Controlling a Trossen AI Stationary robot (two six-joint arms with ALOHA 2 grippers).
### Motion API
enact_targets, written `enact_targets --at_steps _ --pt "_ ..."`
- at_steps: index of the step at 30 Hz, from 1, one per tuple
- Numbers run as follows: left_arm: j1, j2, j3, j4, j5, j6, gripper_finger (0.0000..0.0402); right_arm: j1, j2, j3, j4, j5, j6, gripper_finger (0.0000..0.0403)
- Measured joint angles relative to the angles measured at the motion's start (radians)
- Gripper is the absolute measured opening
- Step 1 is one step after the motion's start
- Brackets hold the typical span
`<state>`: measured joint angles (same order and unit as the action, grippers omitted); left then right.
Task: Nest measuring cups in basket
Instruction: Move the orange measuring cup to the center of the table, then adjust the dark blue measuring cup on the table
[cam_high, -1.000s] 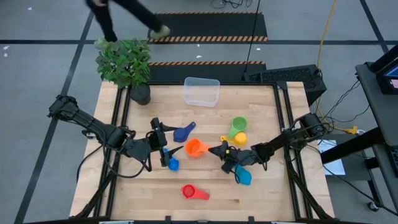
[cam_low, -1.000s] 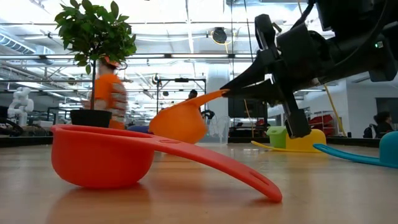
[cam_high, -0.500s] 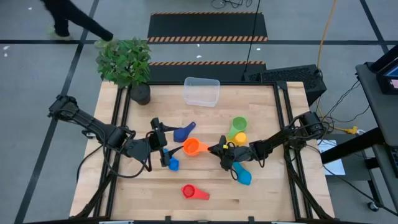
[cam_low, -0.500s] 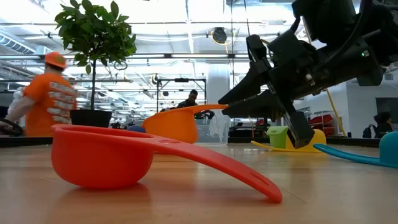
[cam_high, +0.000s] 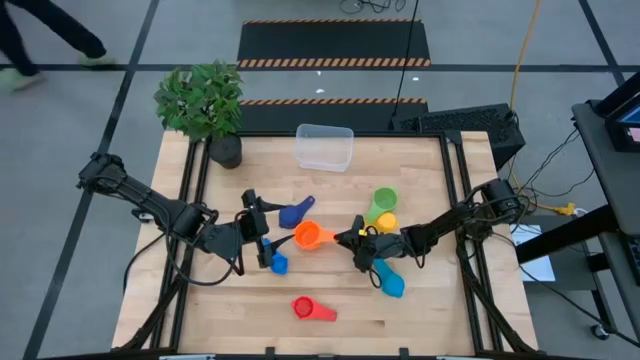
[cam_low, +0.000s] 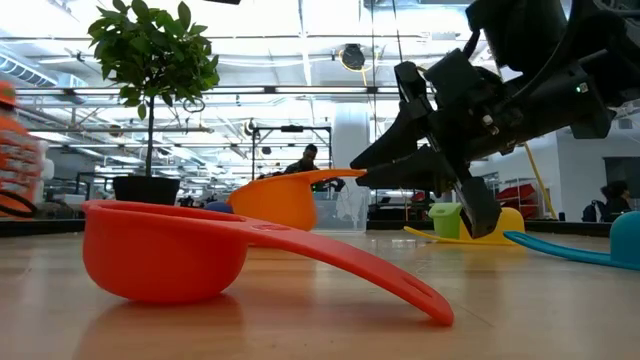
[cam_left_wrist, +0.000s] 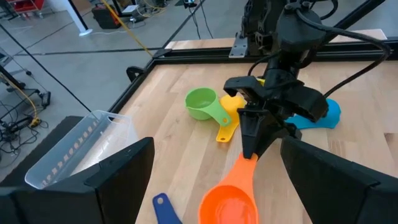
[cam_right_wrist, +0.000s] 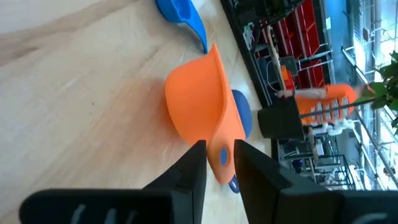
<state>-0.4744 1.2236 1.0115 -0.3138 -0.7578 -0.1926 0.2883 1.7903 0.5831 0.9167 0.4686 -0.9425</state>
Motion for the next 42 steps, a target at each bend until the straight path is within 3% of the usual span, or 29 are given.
enact_targets --at_steps 9,28,34,42 --pt "0.000 0.000 0.000 0.001 0.025 -0.027 0.0353 -0.023 0.000 0.000 -0.088 -0.001 0.064 0.0076" --pt "0.000 0.000 0.000 0.001 0.058 -0.037 0.0353 -0.035 -0.001 0.000 -0.107 0.001 0.165 0.0078" --pt "0.000 0.000 0.000 -0.004 0.058 -0.047 0.0353 -0.047 -0.040 0.000 -0.154 0.003 0.240 0.0111" --pt "0.012 0.000 0.000 -0.007 0.080 -0.074 0.0353 -0.053 -0.222 0.000 -0.424 0.003 0.361 0.0160"
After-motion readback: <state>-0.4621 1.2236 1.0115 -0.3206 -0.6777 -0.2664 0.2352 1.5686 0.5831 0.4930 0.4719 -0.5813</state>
